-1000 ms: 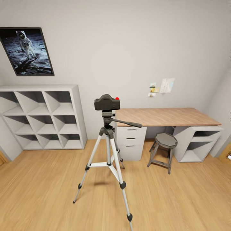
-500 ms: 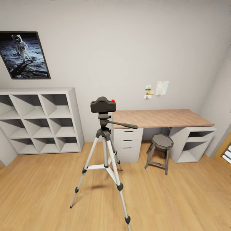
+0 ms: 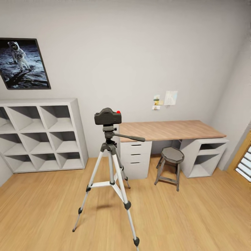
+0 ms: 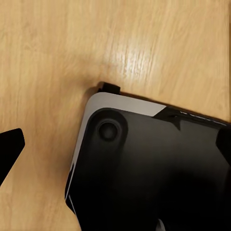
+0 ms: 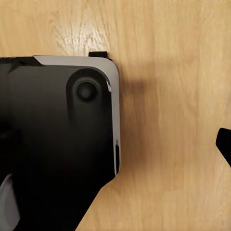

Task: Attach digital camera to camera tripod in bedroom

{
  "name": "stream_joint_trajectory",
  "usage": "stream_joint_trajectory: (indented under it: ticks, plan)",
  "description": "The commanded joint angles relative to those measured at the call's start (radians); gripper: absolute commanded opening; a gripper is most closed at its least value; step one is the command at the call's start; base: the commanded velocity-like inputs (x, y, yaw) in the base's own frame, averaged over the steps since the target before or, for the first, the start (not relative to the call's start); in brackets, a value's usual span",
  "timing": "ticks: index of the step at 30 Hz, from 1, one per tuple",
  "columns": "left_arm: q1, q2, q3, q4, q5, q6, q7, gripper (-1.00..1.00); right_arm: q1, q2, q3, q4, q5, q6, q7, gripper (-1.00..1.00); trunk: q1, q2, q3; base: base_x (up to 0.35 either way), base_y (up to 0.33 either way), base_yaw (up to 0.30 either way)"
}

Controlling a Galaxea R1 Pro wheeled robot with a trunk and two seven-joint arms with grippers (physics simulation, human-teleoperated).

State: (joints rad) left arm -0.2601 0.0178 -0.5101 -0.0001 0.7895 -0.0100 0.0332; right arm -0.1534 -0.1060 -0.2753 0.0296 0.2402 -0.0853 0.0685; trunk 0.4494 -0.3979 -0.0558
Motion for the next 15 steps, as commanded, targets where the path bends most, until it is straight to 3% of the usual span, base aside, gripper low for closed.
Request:
stream_joint_trajectory:
  ticks: [1, 15]
  plan:
    - [-0.001, 0.000, -0.008, 0.000, 0.007, -0.001, 0.002, 1.00, -0.002, -0.001, -0.009, 0.003, 0.008, -0.006, 0.002, 1.00, 0.001, -0.002, -0.001, 0.000, 0.000, -0.091]
    - [-0.001, 0.000, -0.008, 0.000, 0.007, 0.012, -0.003, 1.00, -0.002, -0.006, -0.005, 0.002, 0.014, -0.004, 0.002, 1.00, 0.001, -0.002, 0.022, 0.000, 0.000, -0.068]
